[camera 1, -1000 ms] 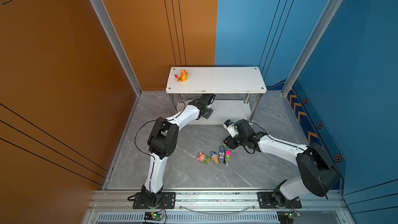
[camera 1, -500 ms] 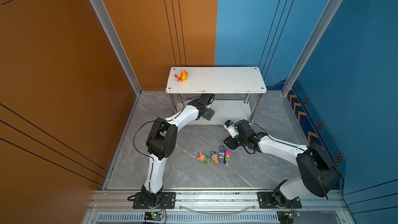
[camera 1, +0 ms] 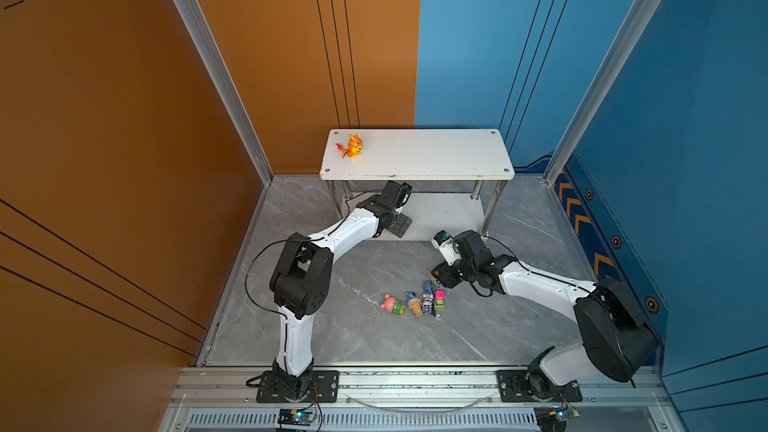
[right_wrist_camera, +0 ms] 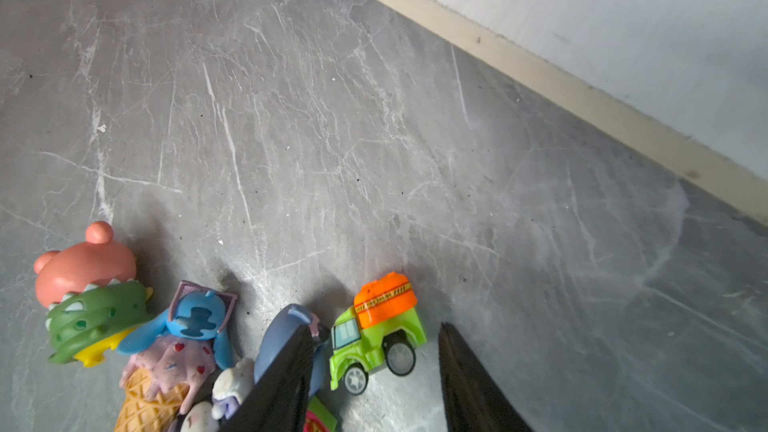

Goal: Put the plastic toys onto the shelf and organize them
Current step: 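Lower the purple figure onto the lower shelf, open and withdraw the left gripper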

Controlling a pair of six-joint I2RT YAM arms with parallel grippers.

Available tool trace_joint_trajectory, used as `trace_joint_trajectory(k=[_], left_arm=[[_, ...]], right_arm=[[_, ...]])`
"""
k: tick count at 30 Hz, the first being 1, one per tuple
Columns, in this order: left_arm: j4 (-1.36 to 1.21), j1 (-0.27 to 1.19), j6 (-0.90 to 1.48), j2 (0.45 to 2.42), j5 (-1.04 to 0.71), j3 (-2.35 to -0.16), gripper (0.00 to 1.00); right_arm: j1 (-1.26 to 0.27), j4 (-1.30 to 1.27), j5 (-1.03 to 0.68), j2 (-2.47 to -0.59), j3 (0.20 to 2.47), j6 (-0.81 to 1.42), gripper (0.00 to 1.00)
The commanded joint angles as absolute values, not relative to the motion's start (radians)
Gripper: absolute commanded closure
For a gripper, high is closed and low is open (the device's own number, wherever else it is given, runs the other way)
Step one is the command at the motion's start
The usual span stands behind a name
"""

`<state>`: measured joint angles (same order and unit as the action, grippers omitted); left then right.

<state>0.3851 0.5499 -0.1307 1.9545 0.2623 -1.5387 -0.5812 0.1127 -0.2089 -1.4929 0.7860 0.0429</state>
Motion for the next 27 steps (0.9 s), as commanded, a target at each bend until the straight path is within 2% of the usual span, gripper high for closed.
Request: trace_joint_trajectory(k=[1, 9, 15, 22, 27], left_arm=[[0.362, 0.572, -0.113, 1.887, 0.270, -1.500, 0.02], [0.340, 0.631, -0.085, 1.734, 0.298, -1.340, 0.02], [0.310, 0.688, -0.032, 1.541, 0.326, -1.148, 0.02], [0.284, 0.739, 0.075, 1.297, 0.380, -0.857, 0.02], [0.232, 0.751, 0.131, 1.136, 0.394, -0.668, 0.02]], right_arm=[[-0.577, 0.122, -0.216, -1.475, 0.776, 0.051, 0.49], [-0.577, 0.139, -0.203, -1.458, 0.775, 0.057, 0.49], [-0.600, 0.217, -0.152, -1.440, 0.795, 0.091, 0.49], [-0.637, 0.447, -0.058, -1.445, 0.873, 0.403, 0.50], [-0.737, 0.501, -0.028, -1.450, 0.895, 0.564, 0.49]])
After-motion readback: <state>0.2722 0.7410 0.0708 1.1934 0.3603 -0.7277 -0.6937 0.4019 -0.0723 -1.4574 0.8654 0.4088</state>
